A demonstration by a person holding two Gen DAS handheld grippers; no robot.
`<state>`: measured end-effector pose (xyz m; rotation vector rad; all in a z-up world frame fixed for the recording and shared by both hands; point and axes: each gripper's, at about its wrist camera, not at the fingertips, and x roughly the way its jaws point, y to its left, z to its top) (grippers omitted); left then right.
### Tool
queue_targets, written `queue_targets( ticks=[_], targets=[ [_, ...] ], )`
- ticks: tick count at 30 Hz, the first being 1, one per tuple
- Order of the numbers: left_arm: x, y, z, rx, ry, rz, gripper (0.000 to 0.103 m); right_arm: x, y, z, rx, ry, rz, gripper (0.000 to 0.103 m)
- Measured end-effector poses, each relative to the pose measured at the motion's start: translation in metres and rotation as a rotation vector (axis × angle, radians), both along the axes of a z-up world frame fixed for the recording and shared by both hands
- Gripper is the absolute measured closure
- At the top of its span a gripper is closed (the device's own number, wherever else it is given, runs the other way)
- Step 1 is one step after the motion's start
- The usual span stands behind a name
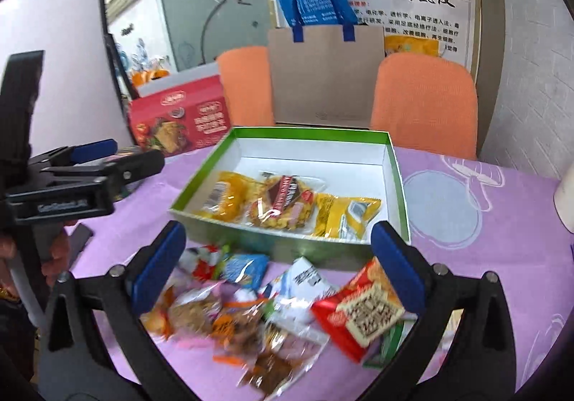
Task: Organize snacks
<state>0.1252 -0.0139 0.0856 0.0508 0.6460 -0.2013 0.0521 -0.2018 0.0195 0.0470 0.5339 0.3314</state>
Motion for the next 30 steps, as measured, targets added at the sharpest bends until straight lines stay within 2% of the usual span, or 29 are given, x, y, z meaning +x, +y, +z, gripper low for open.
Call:
queue_targets(
  ticks=[4, 8, 10, 13, 16, 20, 22, 25, 27, 30],
  targets=[
    [-0.038, 0.004, 0.002, -0.018, -0.002, -0.051, 0.000, -0.039, -0.001, -0.011, 0.057, 0.011, 0.040, 0.000],
    [-0.066, 0.017, -0.011, -0.070, 0.036, -0.071, 0.000, -0.064, 0.001, -0.040, 0.027, 0.075, 0.041, 0.000],
    [-0.077, 0.024, -0.022, -0.073, 0.053, -0.065, 0.000, -0.072, 0.001, -0.057, 0.010, 0.108, 0.025, 0.000],
    [-0.090, 0.035, -0.042, -0.064, 0.093, -0.047, 0.000, -0.074, 0.000, -0.083, 0.011, 0.179, -0.021, 0.000],
    [-0.100, 0.050, -0.064, -0.081, 0.143, -0.034, 0.000, -0.069, 0.000, -0.099, 0.051, 0.235, -0.020, 0.000],
    [-0.111, 0.065, -0.086, -0.105, 0.198, -0.040, 0.001, -0.059, 0.013, -0.092, 0.038, 0.202, -0.011, 0.002],
    [-0.115, 0.069, -0.092, -0.122, 0.217, -0.071, 0.006, -0.050, 0.021, -0.086, 0.032, 0.180, -0.006, 0.005],
    [-0.118, 0.068, -0.099, -0.118, 0.238, -0.116, 0.019, -0.031, 0.034, -0.081, -0.005, 0.163, -0.011, 0.011],
    [-0.117, 0.063, -0.102, -0.121, 0.254, -0.152, 0.028, -0.017, 0.042, -0.085, -0.029, 0.178, -0.005, 0.023],
    [-0.112, 0.053, -0.103, -0.127, 0.259, -0.197, 0.030, -0.006, 0.047, -0.100, -0.058, 0.223, 0.005, 0.035]
  ],
)
